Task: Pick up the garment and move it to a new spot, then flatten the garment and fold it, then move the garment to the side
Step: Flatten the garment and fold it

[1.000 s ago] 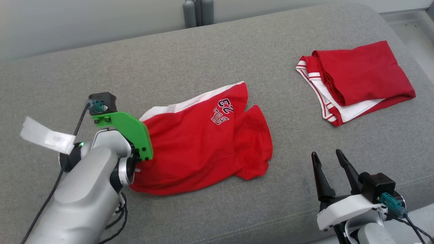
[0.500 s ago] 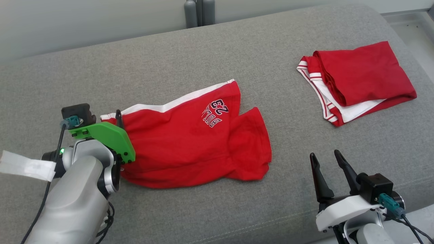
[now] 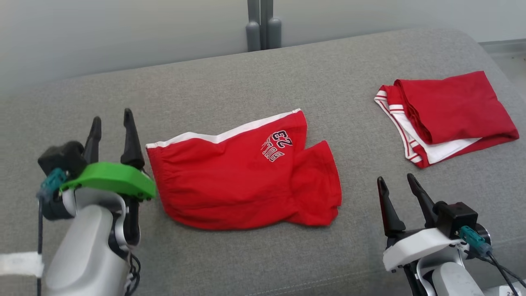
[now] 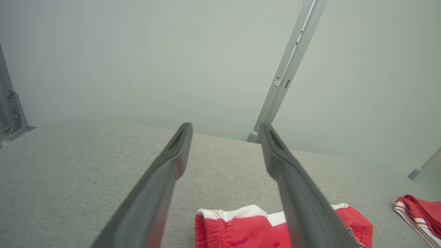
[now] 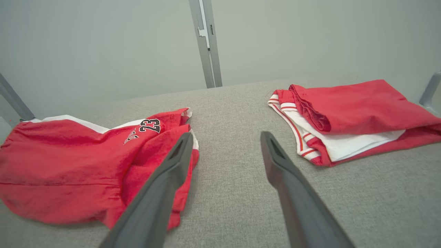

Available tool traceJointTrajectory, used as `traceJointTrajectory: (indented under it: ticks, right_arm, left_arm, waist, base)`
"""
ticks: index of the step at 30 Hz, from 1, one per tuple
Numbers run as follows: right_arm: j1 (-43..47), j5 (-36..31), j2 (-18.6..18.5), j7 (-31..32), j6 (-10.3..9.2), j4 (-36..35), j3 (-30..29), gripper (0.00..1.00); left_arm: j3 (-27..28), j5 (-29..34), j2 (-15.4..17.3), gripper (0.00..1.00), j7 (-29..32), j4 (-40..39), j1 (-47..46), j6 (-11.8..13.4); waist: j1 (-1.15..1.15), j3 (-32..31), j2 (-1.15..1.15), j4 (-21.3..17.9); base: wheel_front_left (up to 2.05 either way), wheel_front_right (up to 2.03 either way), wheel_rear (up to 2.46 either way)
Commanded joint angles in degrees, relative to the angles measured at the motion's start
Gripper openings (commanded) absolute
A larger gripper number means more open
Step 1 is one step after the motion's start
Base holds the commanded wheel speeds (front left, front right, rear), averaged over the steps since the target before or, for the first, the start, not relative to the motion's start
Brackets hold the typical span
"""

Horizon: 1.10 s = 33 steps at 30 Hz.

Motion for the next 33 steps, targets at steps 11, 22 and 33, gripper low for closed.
traceJointTrajectory:
  ticks: [11, 22, 33]
  right_arm:
    - [-4.09, 3.67, -0.08, 1.7, -0.03, 2.36, 1.28, 1.0]
    - [-1.57, 5.66, -0.07, 2.71, -0.03, 4.7, 1.17, 1.0]
    - [2.13, 3.4, -0.06, 0.47, -0.03, 4.79, 3.36, 1.0]
  left_arm:
    - [9.66, 15.6, -6.16, 1.0, -0.15, -10.73, 17.27, -4.53]
    - [11.12, 23.09, -6.97, 1.0, -0.16, -13.54, 28.35, -2.99]
    - [15.69, 26.75, -9.22, 1.0, -0.16, -18.05, 36.91, -7.8]
  waist:
    - [0.0, -5.28, 0.0, 5.94]
    - [0.0, -9.47, 0.0, 9.69]
    - [0.0, -10.96, 0.0, 10.66]
  base:
    - [0.0, 0.0, 0.0]
    - [0.0, 0.0, 0.0]
    - [0.0, 0.0, 0.0]
